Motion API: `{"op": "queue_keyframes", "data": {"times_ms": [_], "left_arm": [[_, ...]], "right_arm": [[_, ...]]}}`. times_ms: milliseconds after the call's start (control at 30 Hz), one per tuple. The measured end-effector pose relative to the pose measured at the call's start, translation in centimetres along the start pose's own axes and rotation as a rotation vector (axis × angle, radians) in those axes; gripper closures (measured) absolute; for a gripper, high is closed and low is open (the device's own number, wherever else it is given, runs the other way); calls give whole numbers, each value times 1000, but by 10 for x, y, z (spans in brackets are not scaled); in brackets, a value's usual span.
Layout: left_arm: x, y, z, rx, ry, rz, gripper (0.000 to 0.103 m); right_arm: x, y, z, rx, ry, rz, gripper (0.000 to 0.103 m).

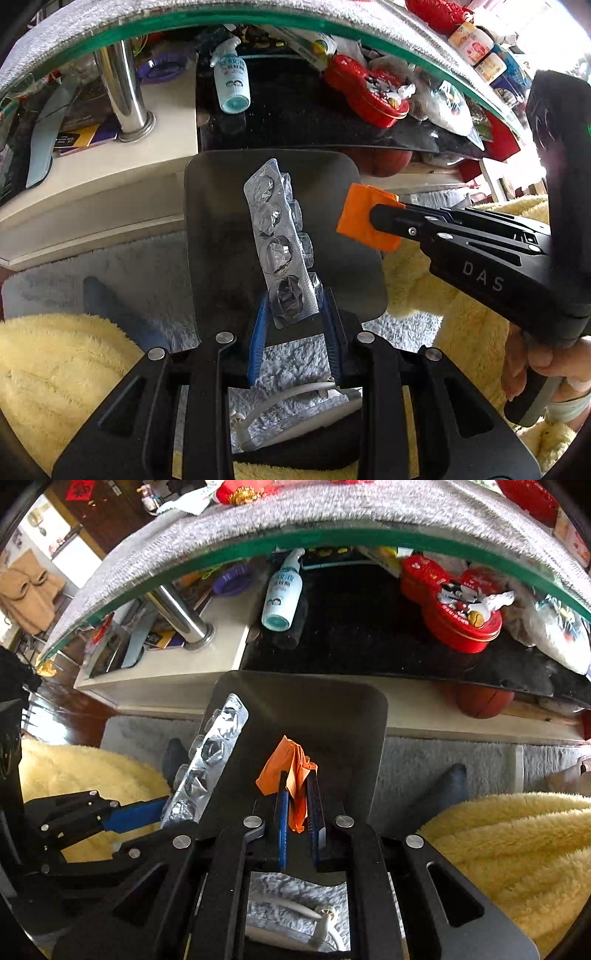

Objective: Collect trash
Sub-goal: 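Lower both tools to the grey bin and open both grippers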

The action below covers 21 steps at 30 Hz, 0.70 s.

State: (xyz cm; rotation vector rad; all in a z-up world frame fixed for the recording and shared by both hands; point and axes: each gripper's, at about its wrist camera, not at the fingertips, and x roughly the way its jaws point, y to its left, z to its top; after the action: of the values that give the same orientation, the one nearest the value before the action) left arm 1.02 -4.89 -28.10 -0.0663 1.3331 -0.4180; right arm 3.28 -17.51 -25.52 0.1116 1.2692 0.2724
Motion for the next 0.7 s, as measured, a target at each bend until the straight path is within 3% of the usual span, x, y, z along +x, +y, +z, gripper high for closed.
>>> {"op": "queue_keyframes", "data": {"times_ms": [267,333,400,533,600,700], "left_arm": [[-4,4,5,-14,-8,22,75],[-6,6,5,-19,-13,27,73],[-10,8,7,-26,-26,28,66],[-21,13,9,-37,-56,46,48],[-28,17,11,-43,-76,54,38],[-44,20,16,-49,-118,78,23]], "right_arm": [[-2,-1,2,16,-11,13,88],[-3,-2,4,22,-14,12,77],[-7,-4,5,31,-33,5,45],[-18,-9,10,51,-70,-24,28],[-27,-14,14,60,-98,-42,14],[-47,-22,23,81,-157,-72,6]]}}
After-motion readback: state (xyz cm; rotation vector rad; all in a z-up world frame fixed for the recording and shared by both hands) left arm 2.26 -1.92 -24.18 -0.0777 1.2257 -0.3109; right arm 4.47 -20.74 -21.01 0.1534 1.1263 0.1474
